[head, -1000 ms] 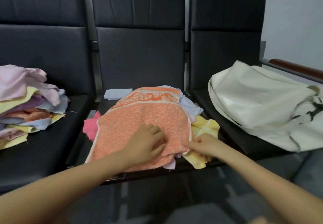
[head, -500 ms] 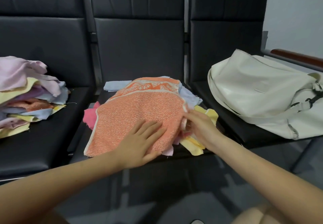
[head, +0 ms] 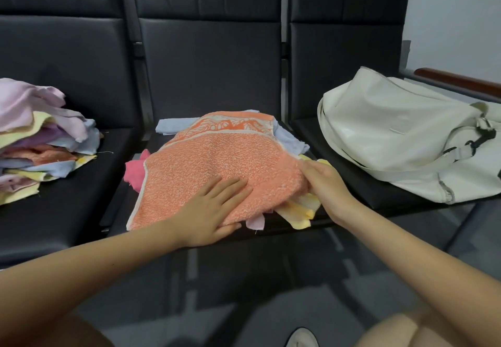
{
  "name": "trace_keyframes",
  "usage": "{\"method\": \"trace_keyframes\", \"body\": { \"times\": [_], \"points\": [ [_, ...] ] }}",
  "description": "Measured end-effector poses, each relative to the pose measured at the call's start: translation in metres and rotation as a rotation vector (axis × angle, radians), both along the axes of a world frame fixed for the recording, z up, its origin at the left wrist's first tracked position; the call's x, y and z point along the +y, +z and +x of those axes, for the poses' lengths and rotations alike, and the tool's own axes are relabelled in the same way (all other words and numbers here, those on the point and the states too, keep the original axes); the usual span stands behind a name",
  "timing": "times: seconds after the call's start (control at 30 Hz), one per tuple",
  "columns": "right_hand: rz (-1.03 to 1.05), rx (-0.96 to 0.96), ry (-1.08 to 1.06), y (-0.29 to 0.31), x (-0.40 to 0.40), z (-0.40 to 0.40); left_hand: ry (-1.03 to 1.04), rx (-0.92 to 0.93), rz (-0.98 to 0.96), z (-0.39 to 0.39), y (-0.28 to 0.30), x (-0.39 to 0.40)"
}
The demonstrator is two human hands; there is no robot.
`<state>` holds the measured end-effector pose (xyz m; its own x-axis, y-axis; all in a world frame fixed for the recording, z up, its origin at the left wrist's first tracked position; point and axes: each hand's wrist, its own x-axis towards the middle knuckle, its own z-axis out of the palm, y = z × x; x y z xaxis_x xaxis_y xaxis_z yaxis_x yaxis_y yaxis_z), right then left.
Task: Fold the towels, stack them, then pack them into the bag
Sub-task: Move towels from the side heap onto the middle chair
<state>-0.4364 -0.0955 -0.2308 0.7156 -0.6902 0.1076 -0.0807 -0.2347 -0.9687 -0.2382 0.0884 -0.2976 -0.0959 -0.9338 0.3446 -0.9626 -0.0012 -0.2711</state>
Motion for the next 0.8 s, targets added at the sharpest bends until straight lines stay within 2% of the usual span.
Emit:
{"method": "trace_keyframes", "body": {
  "times": [0.2, 0.27, 0.33, 0.43, 0.47, 0.57, 0.6, 0.7, 0.73, 0.8],
  "points": [
    [-0.079, 0.396, 0.041, -0.029, -0.014, -0.011, -0.019, -0.081, 0.04, -0.003, -0.004, 0.006],
    [-0.124, 0.382, 0.004, -0.035, -0.013, -0.012, -0.018, -0.1, 0.055, -0.003, -0.004, 0.008],
    [-0.232, 0.281, -0.131, -0.036, -0.015, -0.009, -0.036, -0.084, 0.052, -0.003, -0.002, 0.01],
    [-0.272, 0.15, -0.258, -0.032, -0.018, -0.011, -0.077, -0.027, 0.061, -0.003, -0.001, 0.013],
    [-0.33, 0.203, -0.233, -0.03, -0.018, -0.012, -0.085, -0.001, 0.067, -0.002, 0.0, 0.014],
    [-0.617, 0.523, -0.123, -0.038, -0.016, -0.015, -0.102, 0.137, 0.055, -0.003, 0.003, 0.015],
    [-0.725, 0.505, -0.128, -0.042, -0.013, -0.015, -0.104, 0.186, 0.047, -0.004, 0.005, 0.015],
    [-1.011, 0.2, 0.015, -0.04, 0.009, -0.012, -0.086, 0.295, 0.04, -0.007, 0.01, 0.015],
    [-1.12, 0.159, 0.114, -0.041, 0.016, -0.01, -0.08, 0.331, 0.037, -0.008, 0.012, 0.014],
    [-1.297, 0.202, 0.275, -0.048, 0.024, 0.0, -0.074, 0.413, 0.036, -0.009, 0.017, 0.013]
  ]
}}
